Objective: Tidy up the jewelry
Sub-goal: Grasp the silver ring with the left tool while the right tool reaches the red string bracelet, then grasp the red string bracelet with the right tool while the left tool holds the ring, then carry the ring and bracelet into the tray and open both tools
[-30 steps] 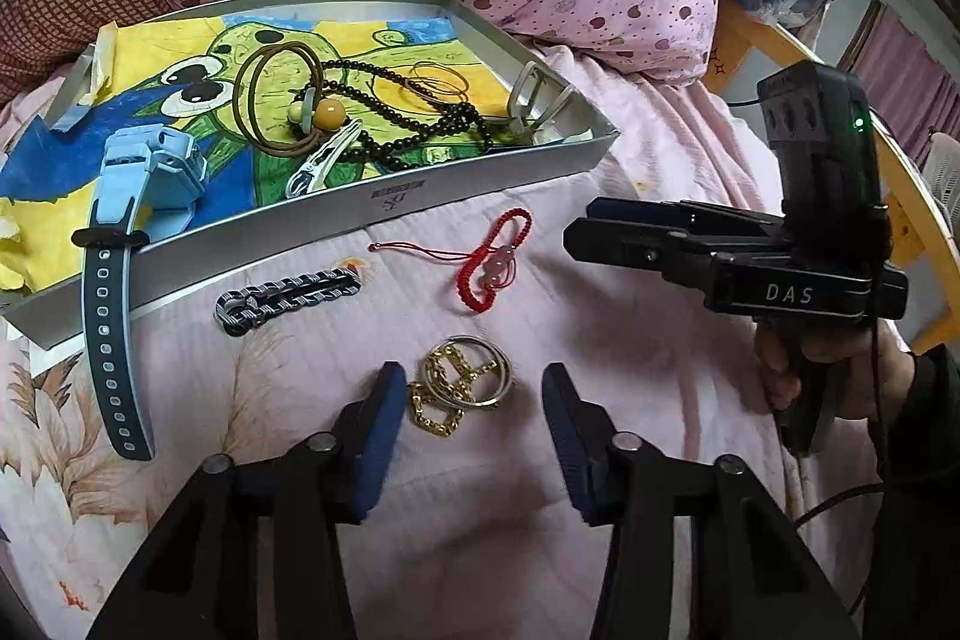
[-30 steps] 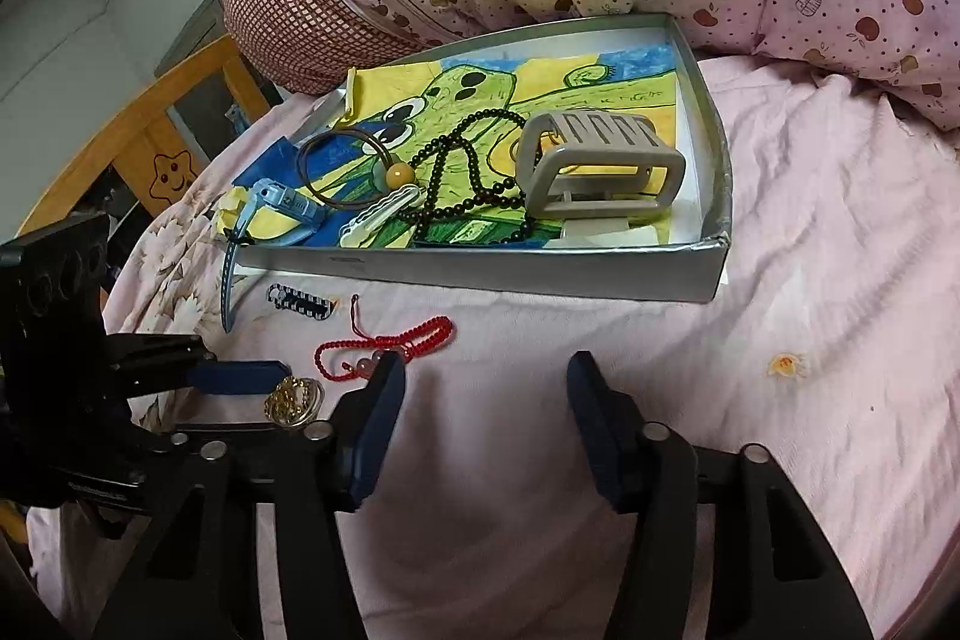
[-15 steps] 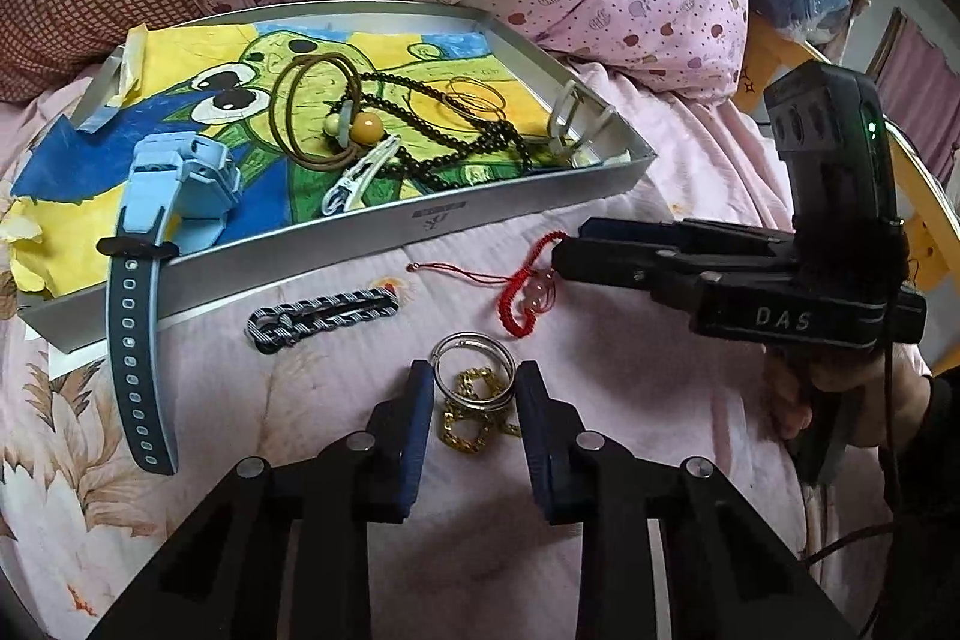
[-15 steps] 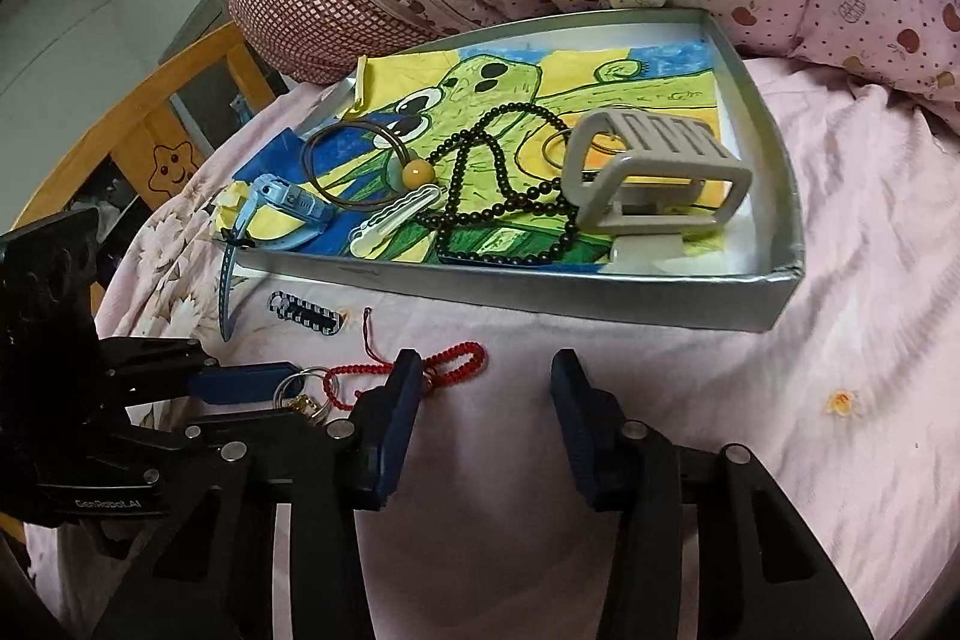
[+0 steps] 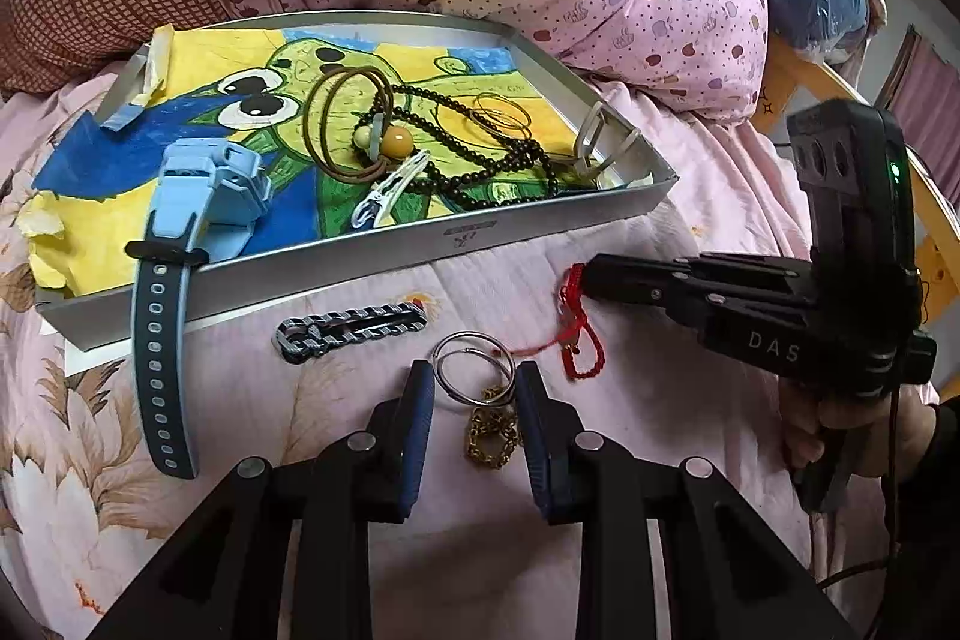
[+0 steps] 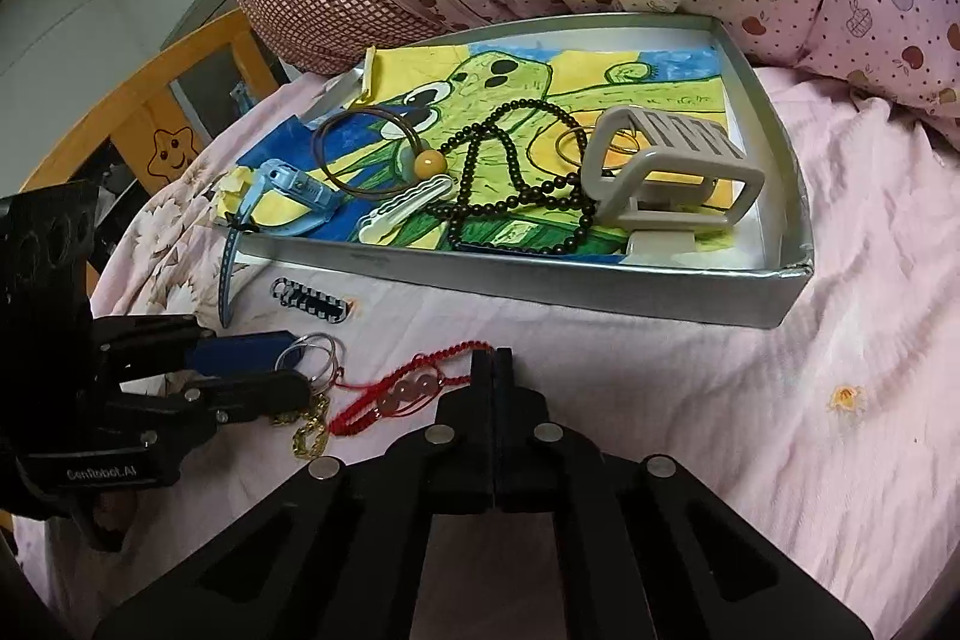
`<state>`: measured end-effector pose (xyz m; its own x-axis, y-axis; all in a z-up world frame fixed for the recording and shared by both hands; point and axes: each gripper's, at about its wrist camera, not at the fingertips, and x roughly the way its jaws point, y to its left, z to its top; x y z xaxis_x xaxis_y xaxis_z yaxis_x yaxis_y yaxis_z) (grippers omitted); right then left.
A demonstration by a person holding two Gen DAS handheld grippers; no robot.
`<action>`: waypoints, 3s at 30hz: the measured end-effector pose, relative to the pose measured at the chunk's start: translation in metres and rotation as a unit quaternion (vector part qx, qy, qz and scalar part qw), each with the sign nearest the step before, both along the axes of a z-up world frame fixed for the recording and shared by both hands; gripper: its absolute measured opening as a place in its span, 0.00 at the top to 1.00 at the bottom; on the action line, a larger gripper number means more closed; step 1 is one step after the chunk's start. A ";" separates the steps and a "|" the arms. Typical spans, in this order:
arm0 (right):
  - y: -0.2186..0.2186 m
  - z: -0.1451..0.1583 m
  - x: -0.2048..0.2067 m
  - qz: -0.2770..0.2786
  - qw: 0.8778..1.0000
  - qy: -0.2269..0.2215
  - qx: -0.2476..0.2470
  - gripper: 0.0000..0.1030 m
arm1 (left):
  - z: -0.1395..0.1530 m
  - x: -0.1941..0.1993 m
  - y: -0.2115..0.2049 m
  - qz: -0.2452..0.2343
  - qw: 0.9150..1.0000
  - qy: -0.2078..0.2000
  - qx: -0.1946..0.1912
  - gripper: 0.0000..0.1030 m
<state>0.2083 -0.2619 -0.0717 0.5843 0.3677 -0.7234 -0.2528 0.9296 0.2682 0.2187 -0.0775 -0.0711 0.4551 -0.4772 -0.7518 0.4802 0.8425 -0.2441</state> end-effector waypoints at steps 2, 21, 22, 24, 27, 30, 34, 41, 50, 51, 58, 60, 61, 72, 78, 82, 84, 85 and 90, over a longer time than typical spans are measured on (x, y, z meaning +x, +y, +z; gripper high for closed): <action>-0.001 0.003 -0.004 -0.003 1.000 -0.007 -0.001 0.99 | 0.002 -0.001 0.003 0.004 1.000 -0.002 -0.005 0.75; 0.000 0.016 -0.012 -0.015 1.000 -0.009 -0.014 0.99 | 0.034 -0.013 0.017 0.020 0.999 -0.037 -0.007 0.75; 0.001 0.014 -0.010 -0.012 1.000 -0.006 -0.012 0.99 | 0.034 -0.013 0.018 0.022 0.999 -0.038 -0.006 0.75; 0.006 0.008 -0.006 -0.009 1.000 0.001 -0.024 0.99 | 0.033 -0.012 0.020 0.026 0.999 -0.036 -0.005 0.75; 0.010 0.000 0.001 -0.005 1.000 0.013 -0.026 0.98 | 0.031 -0.011 0.022 0.030 0.999 -0.035 -0.003 0.75; 0.012 -0.003 0.004 -0.004 1.000 0.016 -0.023 0.96 | 0.029 -0.009 0.025 0.034 0.999 -0.032 -0.005 0.75; 0.010 -0.004 0.006 -0.002 1.000 0.017 -0.014 0.85 | 0.026 -0.007 0.028 0.037 0.999 -0.029 -0.008 0.75; 0.007 0.000 0.002 -0.006 1.000 0.014 0.000 0.83 | 0.024 -0.005 0.030 0.039 0.999 -0.026 -0.013 0.75; 0.023 0.002 0.000 0.008 1.000 0.022 0.019 0.70 | 0.023 -0.006 0.035 0.042 0.999 -0.023 -0.021 0.75; 0.026 0.001 0.001 0.006 1.000 0.025 0.013 0.70 | 0.023 -0.006 0.035 0.042 0.999 -0.022 -0.021 0.75; 0.040 -0.002 0.000 0.002 0.999 0.026 -0.033 0.70 | 0.021 -0.007 0.038 0.043 0.999 -0.017 -0.019 0.75; 0.040 -0.001 -0.001 0.000 0.999 0.025 -0.047 0.80 | 0.021 -0.007 0.039 0.045 0.999 -0.016 -0.020 0.75; 0.040 0.000 -0.002 -0.002 0.998 0.025 -0.060 0.91 | 0.022 -0.007 0.039 0.046 0.999 -0.017 -0.021 0.75; 0.025 0.052 -0.012 -0.014 0.997 -0.046 -0.061 0.93 | 0.044 -0.005 0.032 0.033 0.998 -0.040 -0.036 0.75; 0.020 0.087 0.019 -0.028 0.995 -0.078 -0.056 0.93 | 0.068 0.023 0.019 0.027 0.997 -0.063 -0.038 0.75; 0.014 0.095 0.048 -0.039 0.995 -0.084 -0.039 0.93 | 0.076 0.053 0.019 0.047 0.995 -0.067 -0.049 0.75; 0.013 0.095 0.062 -0.040 0.996 -0.079 -0.033 0.93 | 0.077 0.067 0.019 0.058 0.994 -0.074 -0.048 0.75; 0.014 0.093 0.069 -0.039 0.996 -0.076 -0.031 0.93 | 0.078 0.072 0.020 0.062 0.994 -0.076 -0.050 0.75; 0.015 0.077 0.094 -0.042 0.998 -0.048 -0.023 0.93 | 0.071 0.102 0.027 0.091 0.993 -0.062 -0.052 0.75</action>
<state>0.3024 -0.2465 0.0056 0.6784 0.2823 -0.6783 -0.1967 0.9593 0.2026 0.3206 -0.0507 -0.0003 0.6260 -0.4516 -0.6358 0.3545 0.8909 -0.2838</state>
